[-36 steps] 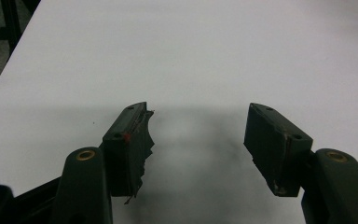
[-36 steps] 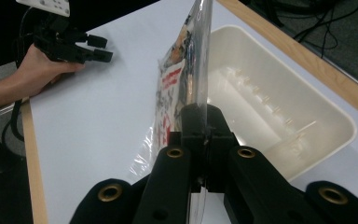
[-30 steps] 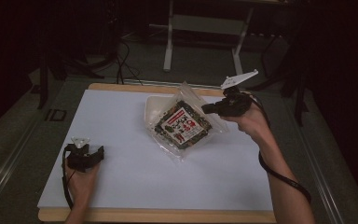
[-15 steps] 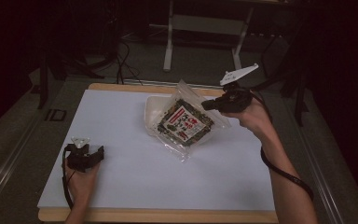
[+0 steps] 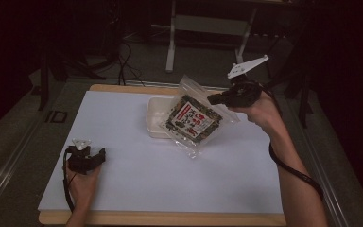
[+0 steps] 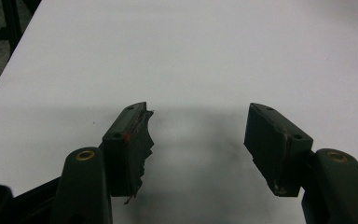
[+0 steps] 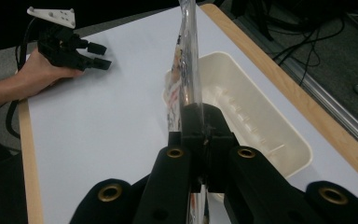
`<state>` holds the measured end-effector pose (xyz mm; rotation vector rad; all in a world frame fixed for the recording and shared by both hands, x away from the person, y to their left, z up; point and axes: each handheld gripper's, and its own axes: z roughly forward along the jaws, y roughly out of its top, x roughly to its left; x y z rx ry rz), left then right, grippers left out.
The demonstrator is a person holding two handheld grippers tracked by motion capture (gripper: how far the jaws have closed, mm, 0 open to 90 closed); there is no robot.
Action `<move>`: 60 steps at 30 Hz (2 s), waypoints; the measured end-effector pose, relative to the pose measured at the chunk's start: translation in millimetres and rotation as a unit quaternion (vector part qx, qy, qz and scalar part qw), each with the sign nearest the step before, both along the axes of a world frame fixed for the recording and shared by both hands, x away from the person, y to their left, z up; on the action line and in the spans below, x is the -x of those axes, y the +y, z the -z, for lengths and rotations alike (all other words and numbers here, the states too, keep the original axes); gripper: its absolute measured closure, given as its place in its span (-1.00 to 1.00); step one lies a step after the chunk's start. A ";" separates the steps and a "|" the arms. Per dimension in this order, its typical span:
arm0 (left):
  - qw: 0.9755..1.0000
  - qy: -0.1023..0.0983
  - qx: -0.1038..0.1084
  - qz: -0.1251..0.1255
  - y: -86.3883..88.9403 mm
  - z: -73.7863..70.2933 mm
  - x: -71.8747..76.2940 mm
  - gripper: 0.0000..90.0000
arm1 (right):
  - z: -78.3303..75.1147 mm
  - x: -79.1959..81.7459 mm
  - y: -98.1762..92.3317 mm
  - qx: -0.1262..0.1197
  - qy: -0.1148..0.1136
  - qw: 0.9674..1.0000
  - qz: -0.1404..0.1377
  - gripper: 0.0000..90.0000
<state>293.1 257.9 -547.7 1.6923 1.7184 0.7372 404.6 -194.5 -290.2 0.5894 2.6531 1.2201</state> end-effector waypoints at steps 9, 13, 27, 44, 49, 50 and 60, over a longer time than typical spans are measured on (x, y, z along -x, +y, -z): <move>1.000 0.000 0.000 0.000 -0.1 0.0 0.0 -0.11 | -10.5 -0.5 2.9 0.004 -0.010 1.000 -0.004 0.99; 1.000 0.000 0.001 0.000 0.1 0.0 0.0 -0.11 | -15.8 -0.8 7.7 0.006 -0.020 1.000 -0.005 0.99; 1.000 -0.001 0.001 0.001 0.6 0.0 0.1 -0.11 | -30.7 -6.6 30.0 -0.007 -0.059 0.998 -0.008 1.00; 1.000 0.000 0.002 0.000 0.5 -0.1 0.2 -0.11 | -23.3 -20.5 47.1 -0.018 -0.067 0.998 -0.008 1.00; 1.000 0.000 0.001 0.000 0.9 -0.1 0.3 -0.11 | -23.5 -24.7 49.8 -0.025 -0.069 0.997 -0.007 1.00; 1.000 0.000 0.001 0.001 1.0 -0.1 0.2 -0.11 | -23.6 -25.5 50.3 -0.025 -0.070 0.997 -0.007 1.00; 1.000 -0.001 0.002 0.000 0.9 0.0 0.0 -0.11 | -23.7 -33.5 57.5 -0.032 -0.075 0.997 0.000 1.00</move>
